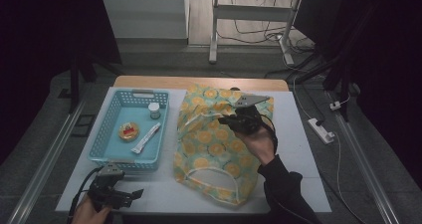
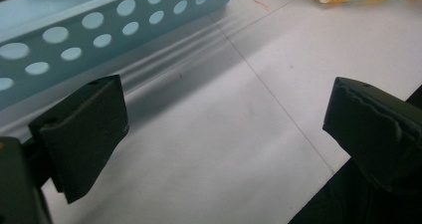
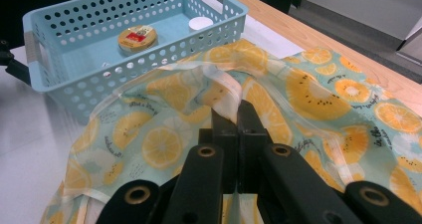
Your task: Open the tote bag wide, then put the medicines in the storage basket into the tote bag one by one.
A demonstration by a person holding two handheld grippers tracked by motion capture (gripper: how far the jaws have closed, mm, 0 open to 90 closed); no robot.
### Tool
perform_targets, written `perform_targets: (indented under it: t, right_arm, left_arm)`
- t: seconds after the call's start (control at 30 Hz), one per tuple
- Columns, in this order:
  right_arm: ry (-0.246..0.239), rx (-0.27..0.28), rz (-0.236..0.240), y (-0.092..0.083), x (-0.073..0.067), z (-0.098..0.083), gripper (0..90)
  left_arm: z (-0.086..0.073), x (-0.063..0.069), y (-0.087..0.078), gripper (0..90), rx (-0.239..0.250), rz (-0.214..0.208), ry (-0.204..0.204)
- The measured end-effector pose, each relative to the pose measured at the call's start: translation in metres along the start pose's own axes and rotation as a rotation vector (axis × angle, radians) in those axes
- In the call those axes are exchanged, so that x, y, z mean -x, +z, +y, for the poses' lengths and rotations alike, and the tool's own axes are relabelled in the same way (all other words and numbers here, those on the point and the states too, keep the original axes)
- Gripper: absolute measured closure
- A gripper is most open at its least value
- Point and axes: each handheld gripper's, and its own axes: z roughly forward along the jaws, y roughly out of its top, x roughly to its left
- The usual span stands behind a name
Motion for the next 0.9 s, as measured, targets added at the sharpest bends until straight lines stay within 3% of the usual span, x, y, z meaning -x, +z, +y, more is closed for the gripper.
perform_targets:
  t: [0.63, 0.9]
  right_arm:
    - [0.01, -0.015, -0.006, -0.0025, 0.0005, 0.0054, 90.0]
    - [0.008, -0.039, 0.006, 0.002, -0.0009, 0.0029, 89.9]
  left_arm:
    - [-0.0004, -0.0003, -0.0009, 2.3, 0.009, 0.01, -0.011]
    - [-0.0024, -0.0026, -0.0051, 0.0, 0.048, 0.005, -0.033]
